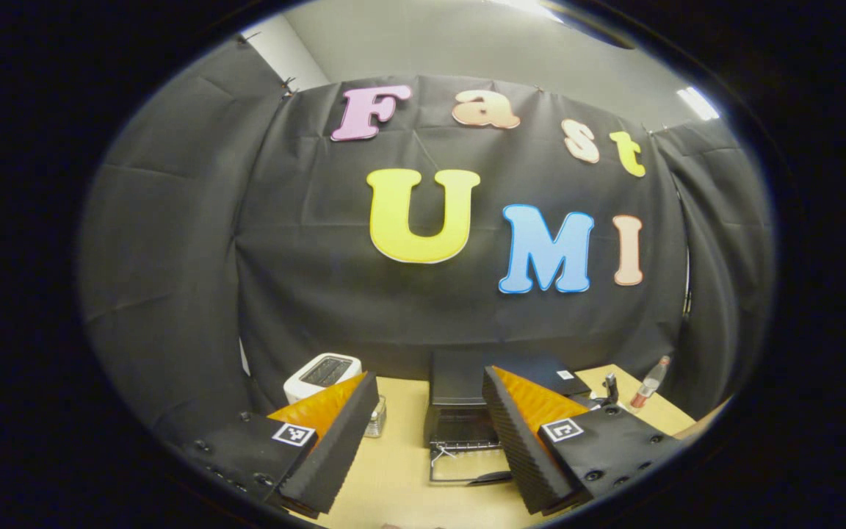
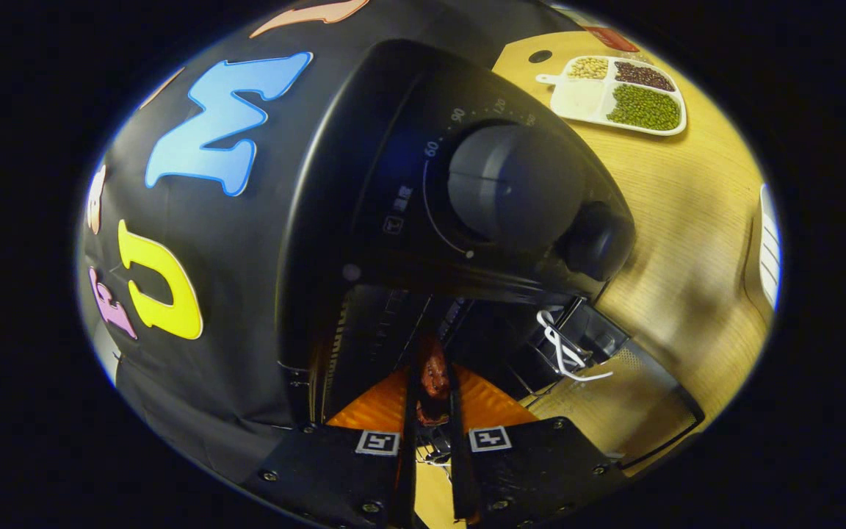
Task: Open the electric oven with the left hand, put the food in, and close the electric oven.
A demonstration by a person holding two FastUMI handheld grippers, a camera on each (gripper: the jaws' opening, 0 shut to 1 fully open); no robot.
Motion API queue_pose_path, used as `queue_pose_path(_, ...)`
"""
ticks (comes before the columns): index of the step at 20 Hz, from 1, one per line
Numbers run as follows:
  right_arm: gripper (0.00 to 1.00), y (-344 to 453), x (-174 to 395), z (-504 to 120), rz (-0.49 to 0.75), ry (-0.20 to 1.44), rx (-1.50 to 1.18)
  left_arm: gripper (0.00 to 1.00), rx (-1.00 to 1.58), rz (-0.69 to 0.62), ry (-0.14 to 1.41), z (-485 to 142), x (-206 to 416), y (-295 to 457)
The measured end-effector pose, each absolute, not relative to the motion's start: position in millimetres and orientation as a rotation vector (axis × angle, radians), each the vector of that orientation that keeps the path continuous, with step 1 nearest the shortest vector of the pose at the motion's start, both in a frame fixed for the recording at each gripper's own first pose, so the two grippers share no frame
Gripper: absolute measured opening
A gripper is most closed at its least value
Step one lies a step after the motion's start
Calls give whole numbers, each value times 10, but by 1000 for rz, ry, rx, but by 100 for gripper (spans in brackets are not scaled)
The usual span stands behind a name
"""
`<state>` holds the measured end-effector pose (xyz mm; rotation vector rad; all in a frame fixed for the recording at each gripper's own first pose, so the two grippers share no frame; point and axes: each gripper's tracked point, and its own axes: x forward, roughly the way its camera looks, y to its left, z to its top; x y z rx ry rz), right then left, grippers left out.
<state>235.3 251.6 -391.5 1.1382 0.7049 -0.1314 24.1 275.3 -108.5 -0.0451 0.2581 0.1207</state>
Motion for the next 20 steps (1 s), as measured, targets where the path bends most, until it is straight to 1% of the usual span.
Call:
queue_pose_path(1,27,2482,2346,-3957,-147,724,1086,96,-48,118,258,-1123,261,2754)
queue_pose_path(2,30,2497,2344,-3931,-137,731,1062,96,-55,113,258,-1125,288,2748)
queue_pose_path(3,44,2518,2347,-3897,-128,741,1035,96,-60,107,257,-1138,317,2730)
queue_pose_path(4,61,2513,2321,-3880,-121,748,986,100,-65,99,256,-1153,351,2702)
queue_pose_path(5,66,2477,2287,-3854,-111,760,925,100,-70,90,257,-1156,390,2678)
queue_pose_path(6,79,2505,2236,-3848,-94,776,887,96,-73,78,258,-1165,436,2636)
queue_pose_path(7,87,2474,2170,-3806,-84,783,852,96,-75,67,259,-1198,471,2590)
queue_pose_path(8,94,2440,2118,-3771,-83,785,803,100,-75,57,256,-1186,496,2538)
queue_pose_path(9,98,2399,2061,-3722,-72,782,746,100,-75,45,254,-1183,522,2479)
queue_pose_path(11,98,2268,1935,-3594,-56,757,621,100,-66,24,248,-1183,565,2364)
queue_pose_path(12,98,2185,1861,-3514,-46,737,552,96,-60,13,245,-1175,581,2306)
queue_pose_path(13,98,2083,1794,-3405,-38,708,483,96,-55,6,243,-1179,585,2244)
queue_pose_path(14,98,1979,1728,-3246,-34,669,425,100,-53,0,245,-1178,585,2184)
queue_pose_path(15,98,1885,1686,-3071,-26,620,379,96,-53,-6,245,-1205,590,2140)
queue_pose_path(18,98,1555,1521,-2489,-32,472,250,96,-46,-11,244,-1236,605,2000)
queue_pose_path(20,98,1354,1354,-1986,-34,368,173,96,-33,-7,241,-1240,593,1927)
